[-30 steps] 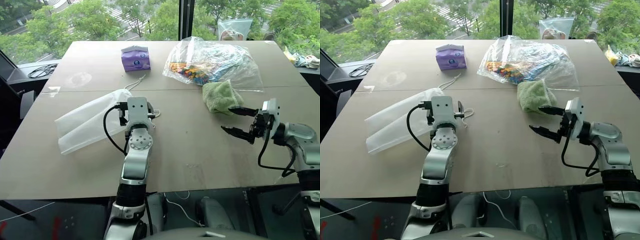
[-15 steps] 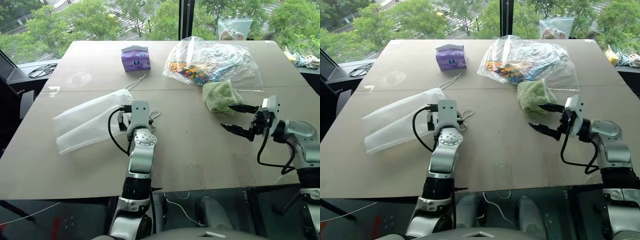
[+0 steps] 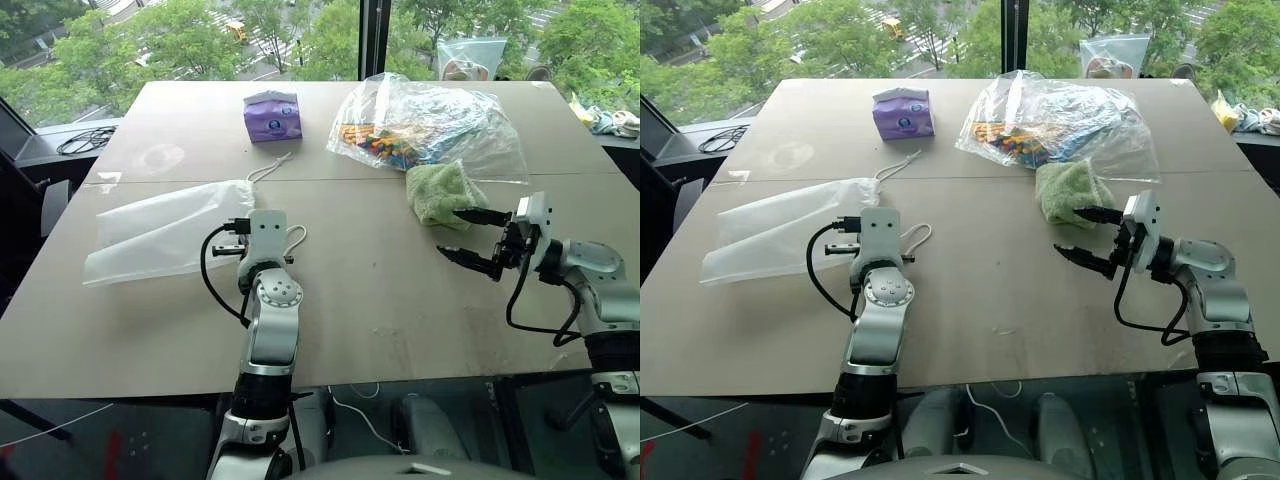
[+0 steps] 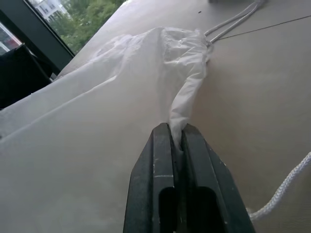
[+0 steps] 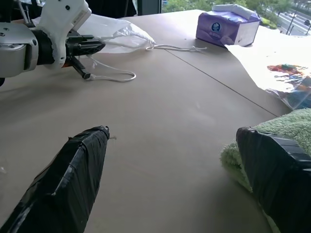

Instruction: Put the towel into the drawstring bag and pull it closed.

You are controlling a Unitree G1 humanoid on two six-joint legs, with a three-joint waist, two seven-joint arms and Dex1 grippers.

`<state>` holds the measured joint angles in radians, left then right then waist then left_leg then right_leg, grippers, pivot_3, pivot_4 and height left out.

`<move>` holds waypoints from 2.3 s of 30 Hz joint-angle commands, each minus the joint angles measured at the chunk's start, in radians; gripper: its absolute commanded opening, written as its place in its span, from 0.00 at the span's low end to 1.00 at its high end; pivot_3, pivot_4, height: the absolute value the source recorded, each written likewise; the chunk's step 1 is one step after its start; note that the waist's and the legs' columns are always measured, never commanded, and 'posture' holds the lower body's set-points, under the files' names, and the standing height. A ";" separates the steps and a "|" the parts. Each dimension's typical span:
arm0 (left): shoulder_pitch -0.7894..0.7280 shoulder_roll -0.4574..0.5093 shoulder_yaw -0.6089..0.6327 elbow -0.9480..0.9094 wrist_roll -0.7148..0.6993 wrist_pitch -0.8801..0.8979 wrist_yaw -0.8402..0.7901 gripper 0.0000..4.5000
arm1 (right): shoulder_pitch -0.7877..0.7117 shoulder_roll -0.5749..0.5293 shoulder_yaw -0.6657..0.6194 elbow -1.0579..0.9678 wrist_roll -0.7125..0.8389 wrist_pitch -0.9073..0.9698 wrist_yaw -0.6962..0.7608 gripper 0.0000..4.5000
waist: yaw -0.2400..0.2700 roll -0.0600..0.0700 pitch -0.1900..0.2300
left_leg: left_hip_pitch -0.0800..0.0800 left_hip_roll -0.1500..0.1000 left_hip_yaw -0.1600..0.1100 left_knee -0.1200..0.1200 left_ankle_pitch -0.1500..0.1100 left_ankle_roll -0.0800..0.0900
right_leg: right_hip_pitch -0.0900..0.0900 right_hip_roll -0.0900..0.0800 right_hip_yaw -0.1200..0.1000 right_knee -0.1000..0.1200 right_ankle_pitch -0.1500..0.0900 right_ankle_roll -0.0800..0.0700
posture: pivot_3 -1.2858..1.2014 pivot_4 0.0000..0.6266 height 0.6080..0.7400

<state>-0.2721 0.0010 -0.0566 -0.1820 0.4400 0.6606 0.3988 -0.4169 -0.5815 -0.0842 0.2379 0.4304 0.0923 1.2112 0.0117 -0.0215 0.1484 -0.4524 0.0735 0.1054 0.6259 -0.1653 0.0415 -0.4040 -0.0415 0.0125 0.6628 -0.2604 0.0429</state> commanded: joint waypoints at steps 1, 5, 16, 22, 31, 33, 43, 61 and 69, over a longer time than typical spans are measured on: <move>0.031 0.039 -0.042 -0.066 0.023 -0.063 -0.051 0.01 | -0.020 -0.001 -0.017 -0.008 0.011 -0.024 0.007 1.00 | 0.000 0.000 0.000 | 0.000 0.000 0.000 0.000 0.000 0.000 | 0.000 0.000 0.000 0.000 0.000 0.000 | 0.52 0.24 1.00; 0.075 0.115 -0.091 -0.096 -0.003 -0.170 -0.172 0.01 | -0.024 0.006 -0.017 0.010 -0.002 -0.049 -0.007 1.00 | 0.000 0.000 0.000 | 0.000 0.001 0.000 0.000 0.000 -0.001 | 0.000 -0.002 -0.001 0.000 -0.001 -0.002 | 0.52 0.24 1.00; 0.125 0.213 -0.043 -0.134 -0.117 -0.384 -0.333 0.01 | -0.126 0.053 0.145 0.167 -0.431 -0.362 -0.362 1.00 | -0.003 0.001 0.000 | 0.000 0.000 0.002 -0.002 0.000 0.000 | -0.002 -0.009 0.000 0.000 -0.002 -0.003 | 0.52 0.24 1.00; 0.115 0.214 0.000 -0.115 -0.150 -0.402 -0.360 0.01 | -0.243 0.098 0.183 0.325 -0.589 -0.428 -0.610 1.00 | -0.014 0.001 0.000 | 0.000 0.000 0.004 -0.001 0.000 0.000 | -0.002 -0.004 0.001 0.001 0.000 0.000 | 0.52 0.24 1.00; 0.125 0.215 0.015 -0.114 -0.148 -0.405 -0.371 0.01 | -0.342 0.147 0.159 0.485 -0.541 -0.286 -0.639 1.00 | -0.020 0.001 0.000 | 0.000 0.000 0.007 -0.002 0.000 0.000 | -0.001 -0.004 0.000 0.001 0.001 0.001 | 0.52 0.24 1.00; 0.127 0.213 0.014 -0.113 -0.147 -0.406 -0.371 0.01 | -0.372 0.169 0.140 0.533 -0.514 -0.190 -0.647 1.00 | -0.024 0.001 0.000 | 0.000 0.000 0.007 -0.001 0.000 0.000 | -0.001 -0.004 0.000 0.001 0.001 0.001 | 0.52 0.24 1.00; 0.143 0.208 0.010 -0.114 -0.151 -0.415 -0.377 0.01 | -0.483 0.188 0.182 0.715 -0.575 -0.028 -0.750 1.00 | -0.027 0.001 -0.001 | 0.004 0.000 0.006 -0.001 0.000 0.000 | 0.000 -0.005 0.002 0.003 0.001 0.001 | 0.52 0.24 1.00; 0.141 0.195 0.002 -0.081 -0.153 -0.443 -0.379 0.01 | -0.531 0.190 0.232 0.834 -0.592 0.285 -0.730 1.00 | -0.025 -0.001 -0.012 | 0.005 0.000 0.006 -0.001 -0.003 -0.004 | 0.003 -0.014 -0.003 0.001 -0.001 -0.002 | 0.52 0.24 1.00; 0.165 0.174 0.004 -0.099 -0.149 -0.433 -0.371 0.00 | -0.539 0.190 0.263 0.876 -0.594 0.312 -0.720 0.39 | -0.022 -0.004 -0.030 | 0.005 0.000 0.010 -0.008 -0.003 -0.004 | 0.004 -0.027 -0.013 -0.001 -0.001 -0.003 | 0.52 0.24 1.00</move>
<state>-0.1027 0.1763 -0.0505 -0.2528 0.2838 0.2385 0.0225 -1.0145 -0.3683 0.1591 1.0104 -0.1159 0.3291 0.5172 -0.0107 -0.0251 0.1184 -0.4478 0.0734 0.1172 0.6165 -0.1686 0.0379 -0.4002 -0.0711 -0.0032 0.6623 -0.2617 0.0401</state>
